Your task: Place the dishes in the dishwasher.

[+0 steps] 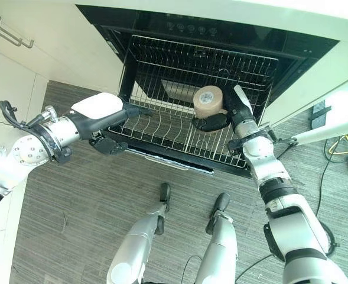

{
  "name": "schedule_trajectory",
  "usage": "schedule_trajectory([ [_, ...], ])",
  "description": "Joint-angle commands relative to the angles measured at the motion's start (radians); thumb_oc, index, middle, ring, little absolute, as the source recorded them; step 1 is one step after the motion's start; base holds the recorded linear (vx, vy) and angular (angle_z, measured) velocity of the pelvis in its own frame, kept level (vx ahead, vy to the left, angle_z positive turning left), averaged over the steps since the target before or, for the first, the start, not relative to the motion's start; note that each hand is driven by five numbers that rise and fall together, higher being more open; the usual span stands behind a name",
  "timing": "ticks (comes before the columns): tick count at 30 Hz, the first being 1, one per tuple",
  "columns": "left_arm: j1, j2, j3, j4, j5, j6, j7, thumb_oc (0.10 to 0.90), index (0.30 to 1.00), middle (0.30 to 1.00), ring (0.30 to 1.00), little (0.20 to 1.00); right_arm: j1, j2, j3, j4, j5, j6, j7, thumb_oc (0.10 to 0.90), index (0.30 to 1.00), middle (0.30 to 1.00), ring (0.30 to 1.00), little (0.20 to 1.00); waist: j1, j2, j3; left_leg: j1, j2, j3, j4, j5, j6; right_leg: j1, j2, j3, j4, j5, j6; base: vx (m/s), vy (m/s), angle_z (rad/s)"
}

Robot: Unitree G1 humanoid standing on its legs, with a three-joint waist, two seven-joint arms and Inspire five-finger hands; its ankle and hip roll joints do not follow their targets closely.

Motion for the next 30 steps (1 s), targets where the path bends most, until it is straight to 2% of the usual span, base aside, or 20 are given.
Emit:
schedule_trajectory([
  [1, -0.003, -0.074, 0.099, -0.058, -0.021, -0.011, 0.063, 0.800, 0.900, 0.900, 0.900, 0.900, -0.064, -0.154, -0.071, -0.098, -0.111, -0.119, -0.257, 0.800, 0.900, 0.900, 0.900, 0.900, -0.030, 0.047, -0.013, 0.004, 0.054, 0.087, 0.105, -0.177, -0.027, 0.064, 0.010, 0.008, -0.138, 0.007, 0.090, 0.00, 0.000, 0.00],
  [5, 0.038, -0.073, 0.121, -0.071, -0.012, -0.015, 0.071, 0.800, 0.900, 0.900, 0.900, 0.900, -0.028, -0.171, -0.101, -0.186, -0.162, -0.124, -0.354, 0.800, 0.900, 0.900, 0.900, 0.900, -0.040, 0.043, -0.013, 0.011, 0.055, 0.089, 0.105, -0.180, -0.026, 0.068, 0.014, 0.015, -0.138, 0.004, 0.091, 0.00, 0.000, 0.00],
  [9, 0.083, -0.068, 0.149, -0.106, -0.003, -0.004, 0.077, 0.800, 0.900, 0.900, 0.900, 0.900, 0.046, -0.183, -0.132, -0.283, -0.237, -0.083, -0.435, 0.800, 0.900, 0.900, 0.900, 0.900, -0.053, 0.040, -0.013, 0.018, 0.056, 0.095, 0.105, -0.186, -0.023, 0.071, 0.015, 0.022, -0.138, 0.001, 0.092, 0.01, 0.006, -0.01],
  [12, 0.094, -0.071, 0.157, -0.116, -0.002, 0.007, 0.075, 0.800, 0.900, 0.900, 0.900, 0.900, 0.084, -0.179, -0.150, -0.289, -0.238, -0.093, -0.455, 0.800, 0.900, 0.900, 0.900, 0.900, -0.059, 0.044, -0.013, 0.023, 0.056, 0.099, 0.105, -0.187, -0.024, 0.073, 0.013, 0.026, -0.138, 0.001, 0.093, 0.03, 0.033, -0.07],
  [16, 0.102, -0.072, 0.160, -0.120, -0.008, 0.015, 0.076, 0.800, 0.900, 0.900, 0.900, 0.900, 0.111, -0.163, -0.165, -0.292, -0.207, -0.096, -0.434, 0.800, 0.900, 0.900, 0.900, 0.900, -0.065, 0.053, -0.013, 0.028, 0.054, 0.103, 0.105, -0.188, -0.025, 0.075, 0.009, 0.031, -0.138, 0.001, 0.094, 0.02, 0.032, -0.09],
  [19, 0.106, -0.077, 0.160, -0.125, -0.011, 0.021, 0.078, 0.800, 0.900, 0.900, 0.900, 0.900, 0.126, -0.151, -0.170, -0.284, -0.174, -0.126, -0.408, 0.800, 0.900, 0.900, 0.900, 0.900, -0.067, 0.058, -0.013, 0.030, 0.054, 0.107, 0.105, -0.188, -0.024, 0.075, 0.005, 0.033, -0.138, 0.001, 0.094, 0.02, 0.033, -0.14],
  [24, 0.094, -0.069, 0.158, -0.127, -0.020, 0.024, 0.071, 0.800, 0.900, 0.900, 0.900, 0.900, 0.129, -0.137, -0.167, -0.283, -0.130, -0.133, -0.326, 0.800, 0.900, 0.900, 0.900, 0.900, -0.065, 0.055, -0.013, 0.025, 0.054, 0.108, 0.105, -0.185, -0.023, 0.068, 0.005, 0.031, -0.138, 0.006, 0.096, 0.00, 0.000, 0.00],
  [30, 0.096, -0.071, 0.159, -0.135, -0.017, 0.031, 0.072, 0.800, 0.900, 0.900, 0.900, 0.900, 0.128, -0.124, -0.155, -0.288, -0.103, -0.143, -0.293, 0.800, 0.900, 0.900, 0.900, 0.900, -0.062, 0.053, -0.013, 0.027, 0.056, 0.108, 0.105, -0.184, -0.022, 0.072, 0.006, 0.029, -0.138, 0.006, 0.094, 0.00, 0.000, 0.00],
])
